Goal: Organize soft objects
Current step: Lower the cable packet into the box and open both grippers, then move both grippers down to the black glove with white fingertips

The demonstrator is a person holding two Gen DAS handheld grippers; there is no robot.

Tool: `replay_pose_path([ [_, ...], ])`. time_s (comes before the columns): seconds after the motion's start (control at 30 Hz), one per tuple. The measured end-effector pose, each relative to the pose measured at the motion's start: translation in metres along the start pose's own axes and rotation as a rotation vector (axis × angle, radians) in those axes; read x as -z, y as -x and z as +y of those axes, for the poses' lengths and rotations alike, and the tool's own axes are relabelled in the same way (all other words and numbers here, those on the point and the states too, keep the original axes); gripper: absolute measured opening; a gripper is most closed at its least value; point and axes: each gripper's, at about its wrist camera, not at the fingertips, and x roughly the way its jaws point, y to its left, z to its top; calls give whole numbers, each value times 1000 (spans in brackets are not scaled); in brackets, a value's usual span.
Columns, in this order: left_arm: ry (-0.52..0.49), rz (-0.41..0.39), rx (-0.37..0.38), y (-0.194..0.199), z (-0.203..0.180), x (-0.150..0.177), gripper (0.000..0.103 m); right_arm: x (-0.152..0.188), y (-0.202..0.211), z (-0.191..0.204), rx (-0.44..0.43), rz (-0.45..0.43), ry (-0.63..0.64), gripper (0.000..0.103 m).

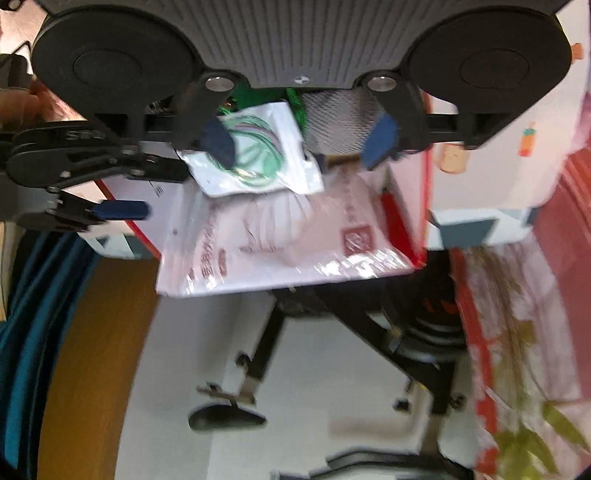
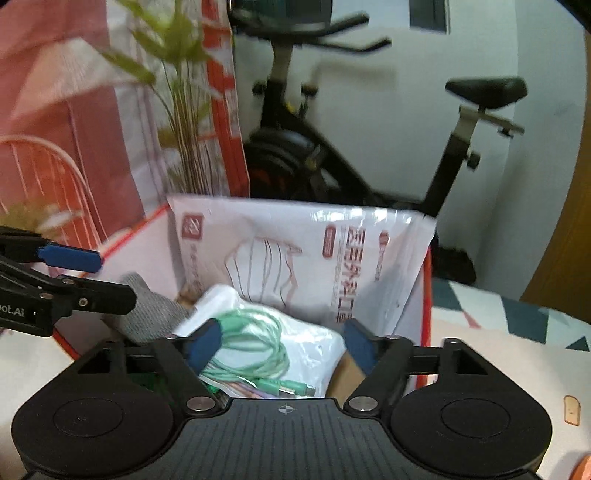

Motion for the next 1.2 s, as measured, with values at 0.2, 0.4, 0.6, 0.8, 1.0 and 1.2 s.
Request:
replay_pose_path([
  [0.2, 10, -116, -91, 36, 5, 15, 103, 10, 42, 3, -22, -175, -23, 103],
  [0.4, 28, -142, -164, 59, 11, 39, 103, 25, 64, 6, 19, -234, -46, 103],
  [0.6, 42, -186, -134, 76, 11, 66, 103, 50, 79, 13, 38, -243, -60, 103],
  [0.8, 86, -164, -76, 77, 8, 96, 103, 87, 94, 21, 75, -257, -58, 103],
  [1.0, 124, -89, -49, 60, 6, 125, 102, 120, 95, 31, 74, -223, -46, 103],
  [1.2, 131, -48, -40, 41, 8, 138, 100, 144, 73, 25, 42, -138, -86, 103],
])
